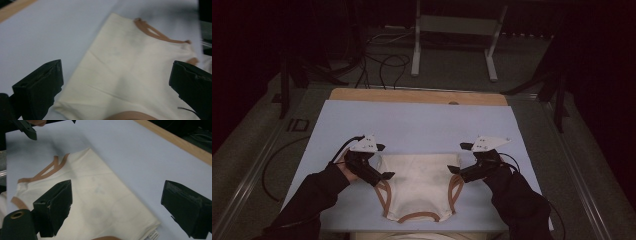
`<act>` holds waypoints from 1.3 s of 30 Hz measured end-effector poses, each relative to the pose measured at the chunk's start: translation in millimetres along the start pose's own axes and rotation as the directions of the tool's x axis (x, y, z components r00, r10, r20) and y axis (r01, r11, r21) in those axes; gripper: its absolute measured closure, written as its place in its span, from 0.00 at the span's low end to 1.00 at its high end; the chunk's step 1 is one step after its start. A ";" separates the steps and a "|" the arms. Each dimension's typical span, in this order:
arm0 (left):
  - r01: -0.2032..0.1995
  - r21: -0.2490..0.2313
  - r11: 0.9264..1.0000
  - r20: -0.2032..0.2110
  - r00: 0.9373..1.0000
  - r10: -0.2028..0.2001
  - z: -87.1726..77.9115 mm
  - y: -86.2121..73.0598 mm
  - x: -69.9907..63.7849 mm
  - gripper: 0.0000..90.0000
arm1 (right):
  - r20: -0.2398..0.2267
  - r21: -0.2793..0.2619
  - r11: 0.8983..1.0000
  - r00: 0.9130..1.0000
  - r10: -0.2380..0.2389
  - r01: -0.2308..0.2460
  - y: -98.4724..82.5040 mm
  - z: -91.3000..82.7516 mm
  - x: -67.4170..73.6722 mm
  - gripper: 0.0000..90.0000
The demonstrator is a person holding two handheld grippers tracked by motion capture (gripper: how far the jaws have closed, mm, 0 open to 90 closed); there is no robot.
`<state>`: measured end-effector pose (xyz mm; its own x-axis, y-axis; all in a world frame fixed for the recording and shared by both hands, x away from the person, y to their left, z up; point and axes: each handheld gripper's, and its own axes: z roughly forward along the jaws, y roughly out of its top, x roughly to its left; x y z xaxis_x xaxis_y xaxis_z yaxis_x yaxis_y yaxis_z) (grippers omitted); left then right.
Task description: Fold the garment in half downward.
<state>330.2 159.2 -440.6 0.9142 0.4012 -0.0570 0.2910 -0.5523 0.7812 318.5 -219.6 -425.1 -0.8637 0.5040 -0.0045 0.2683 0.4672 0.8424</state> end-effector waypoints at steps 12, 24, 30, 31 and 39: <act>0.104 0.009 0.995 -0.064 0.993 -0.103 9.9 -11.3 34.2 0.00 | 0.026 0.017 1.000 0.999 0.025 -0.026 -0.8 15.7 -29.6 0.11; 0.179 0.080 0.981 -0.069 0.982 -0.174 30.2 -34.0 58.7 0.00 | 0.012 0.082 0.990 0.993 0.115 -0.115 -24.1 43.8 -52.1 0.11; 0.179 0.118 0.977 -0.114 0.980 -0.165 39.0 -42.6 64.9 0.03 | -0.005 0.132 0.981 0.990 0.143 -0.141 -40.7 58.4 -58.2 0.12; 0.187 0.111 0.976 -0.115 0.978 -0.174 39.8 -44.5 66.8 0.09 | -0.004 0.141 0.979 0.989 0.149 -0.147 -42.9 60.5 -59.2 0.12; 0.161 0.130 0.978 -0.076 0.985 -0.152 48.4 -51.7 67.8 0.36 | -0.008 0.209 0.962 0.984 0.180 -0.175 -56.9 72.8 -65.4 0.17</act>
<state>390.7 179.5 -514.9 0.8351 0.5352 -0.1274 0.4685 -0.5706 0.6744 390.7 -226.3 -512.0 -0.8043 0.5745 0.1516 0.4983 0.5133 0.6987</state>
